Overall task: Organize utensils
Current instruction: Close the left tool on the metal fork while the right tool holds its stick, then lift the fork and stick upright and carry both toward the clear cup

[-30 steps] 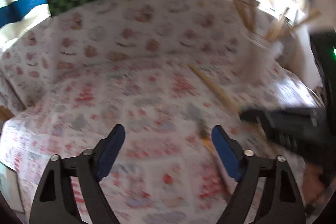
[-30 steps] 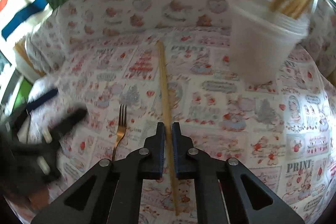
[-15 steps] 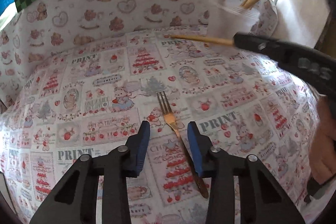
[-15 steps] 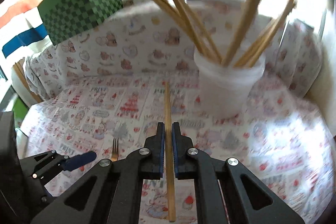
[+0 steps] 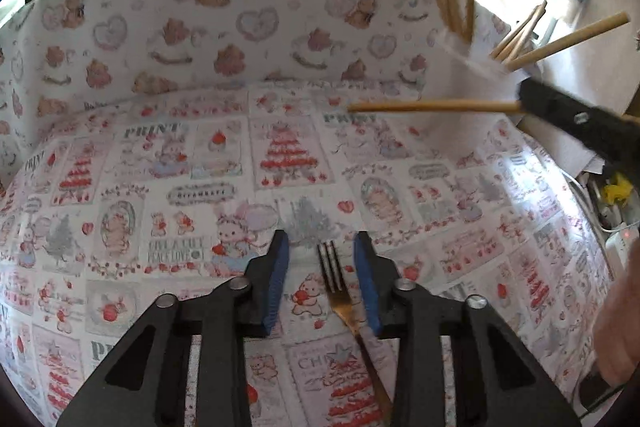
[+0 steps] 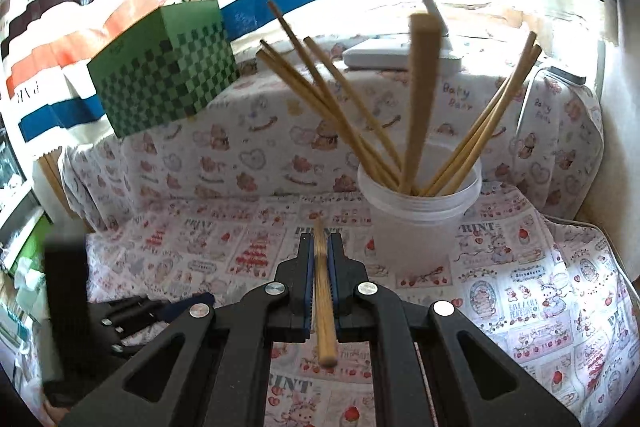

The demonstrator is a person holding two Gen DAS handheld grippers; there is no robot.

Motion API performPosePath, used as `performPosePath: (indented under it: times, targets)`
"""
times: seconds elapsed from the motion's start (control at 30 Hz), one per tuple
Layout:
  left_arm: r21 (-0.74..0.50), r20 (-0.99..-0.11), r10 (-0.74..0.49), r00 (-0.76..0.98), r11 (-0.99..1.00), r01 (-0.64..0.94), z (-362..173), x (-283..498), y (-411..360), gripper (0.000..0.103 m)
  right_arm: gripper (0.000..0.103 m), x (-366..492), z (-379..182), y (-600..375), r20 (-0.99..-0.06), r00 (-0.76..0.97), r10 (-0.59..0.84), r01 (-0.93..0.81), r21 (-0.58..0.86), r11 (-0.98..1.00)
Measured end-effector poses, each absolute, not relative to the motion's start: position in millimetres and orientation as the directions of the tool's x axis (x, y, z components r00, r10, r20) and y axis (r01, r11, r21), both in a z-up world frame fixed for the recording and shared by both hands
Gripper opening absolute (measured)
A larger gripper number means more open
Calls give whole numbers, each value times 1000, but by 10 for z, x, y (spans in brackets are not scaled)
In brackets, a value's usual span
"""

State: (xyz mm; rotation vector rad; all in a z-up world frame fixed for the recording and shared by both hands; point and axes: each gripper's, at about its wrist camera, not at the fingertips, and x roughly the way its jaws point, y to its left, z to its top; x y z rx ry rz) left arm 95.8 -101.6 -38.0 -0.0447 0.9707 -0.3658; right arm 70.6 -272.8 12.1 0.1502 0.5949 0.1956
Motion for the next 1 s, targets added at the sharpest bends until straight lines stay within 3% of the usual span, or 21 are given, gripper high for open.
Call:
performPosePath:
  times: [0.07, 0.23, 0.4, 0.53, 0.63, 0.73, 0.83, 1.0]
  targets:
    - [-208, -797, -324, 509, 940, 272, -406, 967, -1011, 10, 8, 689, 132, -2715, -533, 814, 231, -146, 197, 970]
    - [-241, -791, -353, 500, 930, 276, -430, 984, -955, 8, 8, 630, 179, -2683, -514, 827, 230, -158, 181, 971]
    - [-168, -763, -302, 572, 946, 276, -295, 872, -914, 8, 8, 625, 187, -2706, -517, 824, 231, -155, 186, 970]
    - [-11, -782, -134, 609, 980, 201, -226, 842, -901, 8, 8, 696, 128, -2648, -573, 792, 210, -155, 144, 977]
    - [10, -813, -92, 575, 985, 171, -280, 876, -833, 8, 8, 732, 70, -2614, -594, 776, 211, -156, 142, 977]
    - [-21, -834, -98, 543, 989, 146, -334, 915, -744, 8, 8, 716, 57, -2612, -589, 780, 212, -154, 148, 977]
    - [-128, -840, -178, 512, 983, 133, -339, 926, -625, 8, 8, 651, 127, -2666, -549, 805, 225, -152, 175, 973]
    - [-256, -794, -293, 533, 956, 144, -228, 865, -504, 8, 8, 526, 288, -2771, -468, 845, 261, -172, 224, 959]
